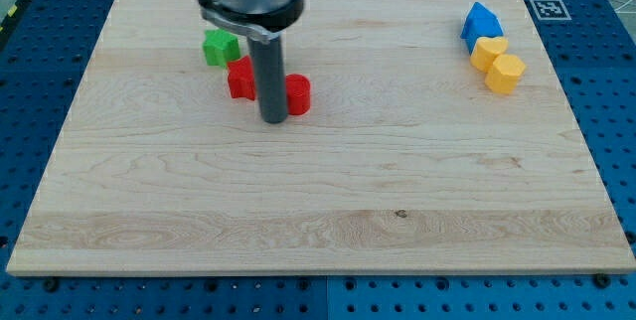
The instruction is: Move the red circle to the bottom of yellow hexagon
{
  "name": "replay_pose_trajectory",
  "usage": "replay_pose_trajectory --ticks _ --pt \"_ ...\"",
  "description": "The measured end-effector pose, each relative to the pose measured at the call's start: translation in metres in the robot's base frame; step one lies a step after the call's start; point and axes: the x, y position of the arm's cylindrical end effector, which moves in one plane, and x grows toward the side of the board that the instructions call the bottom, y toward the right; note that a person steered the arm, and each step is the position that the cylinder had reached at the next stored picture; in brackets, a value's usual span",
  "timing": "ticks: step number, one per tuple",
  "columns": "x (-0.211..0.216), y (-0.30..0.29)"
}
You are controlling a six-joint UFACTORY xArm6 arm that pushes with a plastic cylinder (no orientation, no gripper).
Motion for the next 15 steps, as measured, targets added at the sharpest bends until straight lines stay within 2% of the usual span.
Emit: replay_pose_trajectory --ticks 1,2,3,4,10,12,14,15 --pt "-0.011 0.010" --pt "-0.032 -0.020" --pt "-0.052 -0.026" --pt "-0.053 -0.002" --pt "-0.021 0.138" --pt "-0.015 0.062" --pt "0.025 0.145" --pt "0.026 0.176"
